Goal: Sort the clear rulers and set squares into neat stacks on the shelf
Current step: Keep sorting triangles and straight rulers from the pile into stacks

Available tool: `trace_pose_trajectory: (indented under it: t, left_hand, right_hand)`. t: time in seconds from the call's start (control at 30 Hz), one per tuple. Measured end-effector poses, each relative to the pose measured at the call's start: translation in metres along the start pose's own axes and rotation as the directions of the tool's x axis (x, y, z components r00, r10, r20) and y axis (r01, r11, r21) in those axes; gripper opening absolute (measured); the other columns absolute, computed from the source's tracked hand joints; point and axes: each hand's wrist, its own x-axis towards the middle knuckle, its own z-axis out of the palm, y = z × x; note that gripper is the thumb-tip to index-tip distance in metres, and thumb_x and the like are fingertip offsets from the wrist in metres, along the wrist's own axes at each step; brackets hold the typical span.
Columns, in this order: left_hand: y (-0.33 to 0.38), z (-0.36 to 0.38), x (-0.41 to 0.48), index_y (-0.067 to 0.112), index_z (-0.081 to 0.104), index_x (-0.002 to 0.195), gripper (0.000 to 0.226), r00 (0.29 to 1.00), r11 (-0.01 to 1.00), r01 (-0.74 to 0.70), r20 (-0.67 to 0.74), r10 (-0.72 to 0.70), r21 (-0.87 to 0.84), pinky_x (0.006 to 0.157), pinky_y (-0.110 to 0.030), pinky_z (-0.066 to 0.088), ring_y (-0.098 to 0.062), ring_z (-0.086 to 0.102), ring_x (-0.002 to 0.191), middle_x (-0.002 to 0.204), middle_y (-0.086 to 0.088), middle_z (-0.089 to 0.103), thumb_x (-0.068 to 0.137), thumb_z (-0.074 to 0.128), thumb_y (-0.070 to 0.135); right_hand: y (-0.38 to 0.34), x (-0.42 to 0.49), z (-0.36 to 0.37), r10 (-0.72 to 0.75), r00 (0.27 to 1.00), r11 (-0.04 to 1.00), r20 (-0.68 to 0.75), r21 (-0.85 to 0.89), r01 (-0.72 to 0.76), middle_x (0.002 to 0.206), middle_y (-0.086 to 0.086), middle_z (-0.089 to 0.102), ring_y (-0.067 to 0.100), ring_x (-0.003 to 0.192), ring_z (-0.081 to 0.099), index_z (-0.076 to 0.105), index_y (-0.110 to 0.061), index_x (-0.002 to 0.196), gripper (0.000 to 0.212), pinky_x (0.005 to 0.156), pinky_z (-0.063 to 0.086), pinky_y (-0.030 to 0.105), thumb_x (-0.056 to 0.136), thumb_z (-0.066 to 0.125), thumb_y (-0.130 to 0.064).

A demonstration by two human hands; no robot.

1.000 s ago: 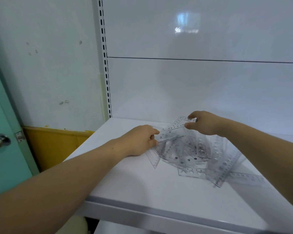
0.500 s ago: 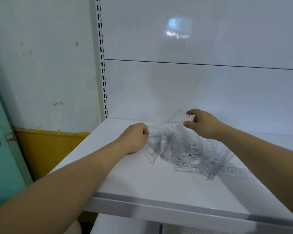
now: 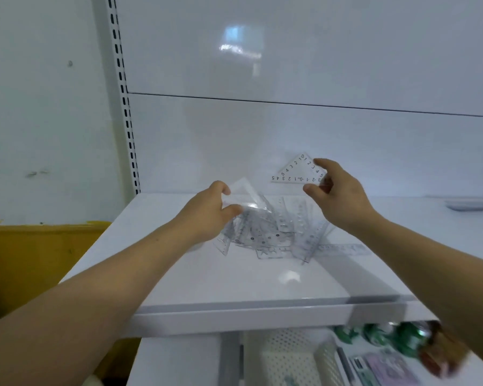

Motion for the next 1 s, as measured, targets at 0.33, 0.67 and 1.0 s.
trace_pose_trajectory:
  t: [0.33,0.67,1.0]
  left_hand:
    - [0.103,0.074,-0.012,0.02,0.049,0.111,0.033,0.984,0.986,-0.152,0.099,0.145,0.07,0.058,-0.028,0.033,-0.015,0.048,0.073,0.075,0.007,0.048,0.096,0.041,0.048]
    - [0.259,0.21,-0.031,0.015,0.057,0.105,0.04,0.939,0.933,-0.313,0.205,0.275,0.181,0.071,-0.032,0.036,-0.018,0.049,0.085,0.096,0.0,0.05,0.095,0.041,0.05]
    - [0.32,0.283,-0.02,0.005,0.061,0.096,0.051,0.949,0.942,-0.274,0.215,0.232,0.193,0.076,-0.039,0.046,-0.025,0.057,0.082,0.093,-0.01,0.061,0.096,0.038,0.05]
  right_hand:
    - [0.085,-0.071,-0.113,0.13,0.984,0.972,-0.124,-0.182,-0.151,0.108,-0.001,0.047,0.012,0.093,0.048,0.039,-0.016,0.14,0.055,0.083,0.033,0.024,0.092,0.056,-0.034]
    - [0.201,-0.158,-0.273,0.23,0.957,0.938,-0.175,-0.223,-0.266,0.112,-0.001,0.046,0.014,0.098,0.047,0.033,-0.02,0.145,0.057,0.087,0.04,0.029,0.093,0.055,-0.035]
    - [0.289,-0.16,-0.329,0.362,0.928,0.888,-0.085,-0.27,-0.372,0.133,0.008,0.046,0.022,0.116,0.05,0.035,-0.02,0.143,0.056,0.099,0.042,0.038,0.094,0.054,-0.036]
